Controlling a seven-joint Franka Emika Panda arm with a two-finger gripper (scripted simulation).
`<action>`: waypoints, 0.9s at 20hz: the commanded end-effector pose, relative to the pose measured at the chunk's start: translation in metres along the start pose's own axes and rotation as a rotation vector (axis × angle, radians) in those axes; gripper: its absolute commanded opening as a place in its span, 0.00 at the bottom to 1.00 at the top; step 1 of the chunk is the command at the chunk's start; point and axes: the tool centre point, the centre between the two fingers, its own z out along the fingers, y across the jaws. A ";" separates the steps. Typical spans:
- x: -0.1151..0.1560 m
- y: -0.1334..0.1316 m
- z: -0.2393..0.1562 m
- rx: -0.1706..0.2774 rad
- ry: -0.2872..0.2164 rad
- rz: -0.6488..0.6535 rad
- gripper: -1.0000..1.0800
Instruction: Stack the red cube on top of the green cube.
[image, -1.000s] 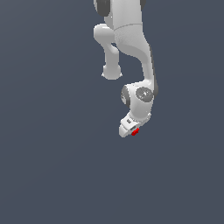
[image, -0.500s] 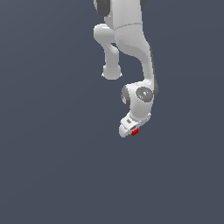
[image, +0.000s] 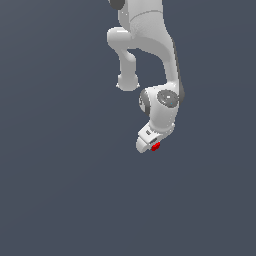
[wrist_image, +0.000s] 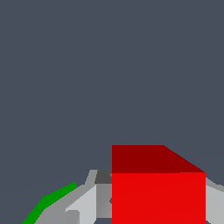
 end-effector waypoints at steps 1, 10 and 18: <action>0.000 0.000 -0.019 -0.001 0.001 0.000 0.00; 0.001 0.000 -0.058 0.000 0.002 -0.001 0.00; -0.002 -0.004 -0.055 -0.001 0.003 0.000 0.00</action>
